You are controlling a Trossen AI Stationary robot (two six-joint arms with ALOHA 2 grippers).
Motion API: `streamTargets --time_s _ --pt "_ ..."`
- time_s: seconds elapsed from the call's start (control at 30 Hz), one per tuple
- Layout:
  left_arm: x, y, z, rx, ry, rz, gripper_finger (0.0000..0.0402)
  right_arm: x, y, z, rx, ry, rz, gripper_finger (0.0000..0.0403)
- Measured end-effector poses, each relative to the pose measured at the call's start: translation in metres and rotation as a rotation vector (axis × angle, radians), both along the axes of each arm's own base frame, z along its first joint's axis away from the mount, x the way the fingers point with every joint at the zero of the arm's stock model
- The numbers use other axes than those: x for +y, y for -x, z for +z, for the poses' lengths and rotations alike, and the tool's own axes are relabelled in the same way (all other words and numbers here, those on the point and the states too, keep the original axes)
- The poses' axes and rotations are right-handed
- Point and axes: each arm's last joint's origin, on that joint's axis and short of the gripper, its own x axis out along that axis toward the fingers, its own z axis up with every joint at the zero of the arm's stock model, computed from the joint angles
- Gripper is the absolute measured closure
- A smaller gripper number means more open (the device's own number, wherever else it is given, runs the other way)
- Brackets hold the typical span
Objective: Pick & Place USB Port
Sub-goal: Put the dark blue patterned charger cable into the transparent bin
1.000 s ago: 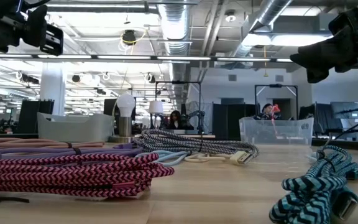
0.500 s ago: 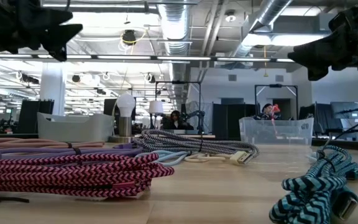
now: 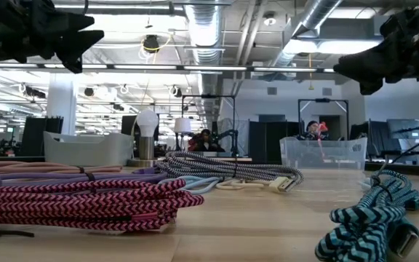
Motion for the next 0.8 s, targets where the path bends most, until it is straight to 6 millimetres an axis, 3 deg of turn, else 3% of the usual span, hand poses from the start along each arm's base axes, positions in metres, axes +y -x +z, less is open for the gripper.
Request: streamTargets --time_s 0.43,0.8 --pt "0.000 -0.006 -0.006 0.063 -0.003 0.001 0.0242 -0.001 -0.022 0.017 -0.002 0.061 -0.017 0.0294" --pt "0.000 -0.006 -0.005 0.054 -0.003 0.001 0.0242 -0.003 -0.057 0.007 0.164 0.050 -0.015 0.0294"
